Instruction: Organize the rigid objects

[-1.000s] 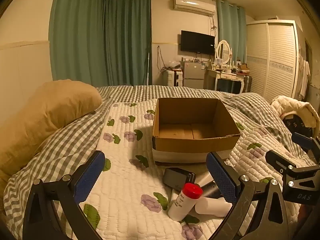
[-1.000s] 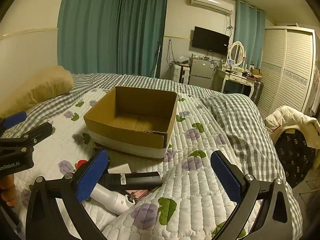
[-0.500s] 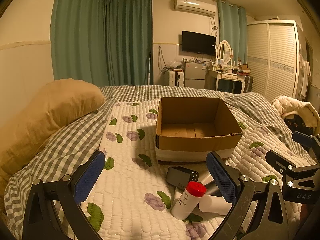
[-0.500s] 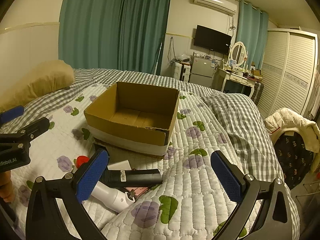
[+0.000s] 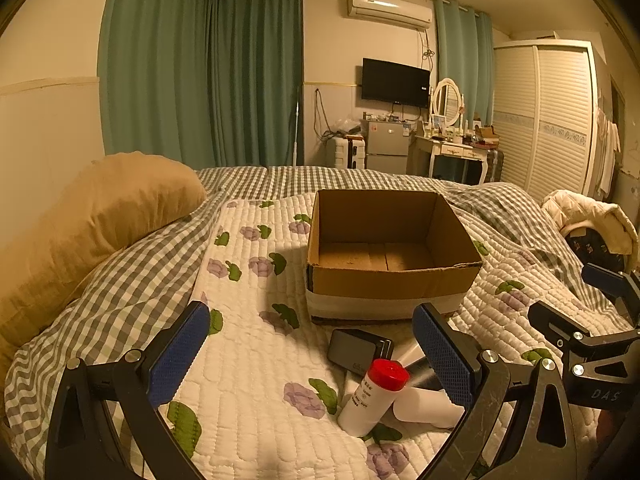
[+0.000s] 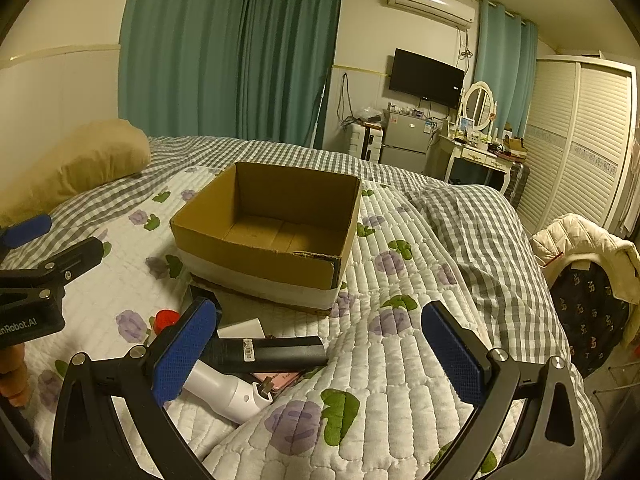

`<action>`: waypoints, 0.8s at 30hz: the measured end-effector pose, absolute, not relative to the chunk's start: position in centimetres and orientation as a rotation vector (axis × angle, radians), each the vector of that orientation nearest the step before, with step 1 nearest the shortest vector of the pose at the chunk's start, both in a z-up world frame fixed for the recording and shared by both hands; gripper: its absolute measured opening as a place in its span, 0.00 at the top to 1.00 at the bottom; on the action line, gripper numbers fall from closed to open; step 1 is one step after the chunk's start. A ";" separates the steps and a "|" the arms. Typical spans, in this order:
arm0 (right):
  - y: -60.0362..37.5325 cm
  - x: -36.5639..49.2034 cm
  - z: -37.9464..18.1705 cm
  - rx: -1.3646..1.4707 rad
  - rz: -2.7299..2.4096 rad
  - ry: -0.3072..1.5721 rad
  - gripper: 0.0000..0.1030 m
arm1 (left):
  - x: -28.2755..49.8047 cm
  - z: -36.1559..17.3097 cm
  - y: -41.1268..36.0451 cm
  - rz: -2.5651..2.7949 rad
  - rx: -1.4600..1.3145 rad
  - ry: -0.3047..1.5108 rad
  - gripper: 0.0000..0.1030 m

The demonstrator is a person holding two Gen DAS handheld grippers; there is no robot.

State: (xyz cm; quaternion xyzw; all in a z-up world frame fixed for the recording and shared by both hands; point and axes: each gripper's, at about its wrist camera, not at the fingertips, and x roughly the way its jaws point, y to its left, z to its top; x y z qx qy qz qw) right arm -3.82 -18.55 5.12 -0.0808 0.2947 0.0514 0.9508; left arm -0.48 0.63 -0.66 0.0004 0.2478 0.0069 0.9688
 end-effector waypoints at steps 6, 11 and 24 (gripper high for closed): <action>-18.6 -3.7 4.9 -0.161 0.109 0.608 0.00 | -0.5 -0.6 0.5 0.015 0.006 0.500 0.00; -18.5 -3.7 4.9 -0.162 0.108 0.607 0.00 | -0.4 -0.6 0.6 0.013 0.008 0.502 0.00; -18.4 -3.7 4.8 -0.164 0.111 0.608 0.00 | -0.4 -0.6 0.6 0.011 0.011 0.503 0.00</action>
